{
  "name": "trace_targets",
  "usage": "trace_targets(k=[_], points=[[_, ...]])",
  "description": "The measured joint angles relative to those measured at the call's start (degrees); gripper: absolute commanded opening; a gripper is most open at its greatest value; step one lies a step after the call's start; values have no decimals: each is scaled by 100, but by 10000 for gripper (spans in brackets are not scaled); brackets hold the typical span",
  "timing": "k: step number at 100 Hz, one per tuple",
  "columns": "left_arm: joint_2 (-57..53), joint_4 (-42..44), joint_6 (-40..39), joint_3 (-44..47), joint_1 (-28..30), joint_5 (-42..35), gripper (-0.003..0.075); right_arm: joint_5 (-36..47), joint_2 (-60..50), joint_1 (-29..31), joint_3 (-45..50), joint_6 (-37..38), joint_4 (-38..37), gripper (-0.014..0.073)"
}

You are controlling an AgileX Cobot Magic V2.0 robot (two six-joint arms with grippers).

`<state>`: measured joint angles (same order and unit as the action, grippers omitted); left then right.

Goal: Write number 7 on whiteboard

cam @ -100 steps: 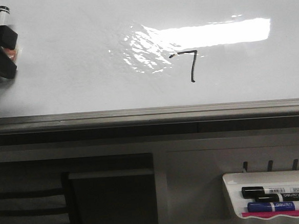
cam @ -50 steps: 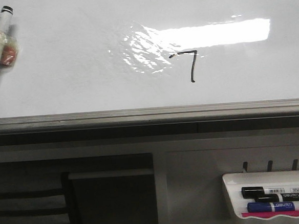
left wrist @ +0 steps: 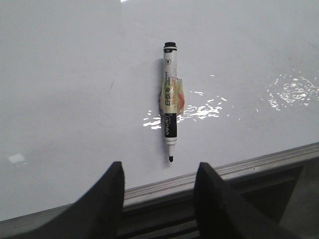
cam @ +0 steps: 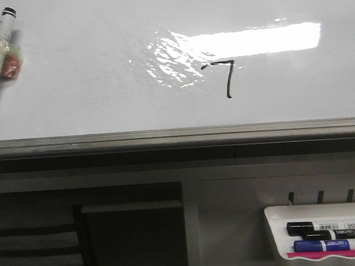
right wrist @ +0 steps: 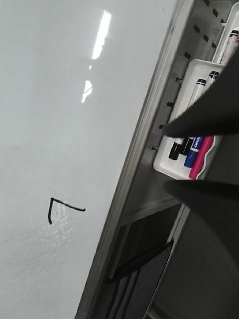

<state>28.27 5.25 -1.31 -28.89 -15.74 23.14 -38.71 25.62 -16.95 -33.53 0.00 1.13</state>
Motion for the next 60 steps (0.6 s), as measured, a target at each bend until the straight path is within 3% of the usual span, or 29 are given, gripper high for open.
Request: trace_targets(k=[9, 24, 60], points=[[-52, 5, 0, 76, 0, -84, 125, 62, -10, 0, 132, 0, -4, -71], [-64, 14, 0, 89, 0, -134, -22, 165, -19, 0, 180, 0, -13, -71], [-64, 14, 0, 89, 0, -154, -20, 207, -19, 0, 180, 0, -13, -71]])
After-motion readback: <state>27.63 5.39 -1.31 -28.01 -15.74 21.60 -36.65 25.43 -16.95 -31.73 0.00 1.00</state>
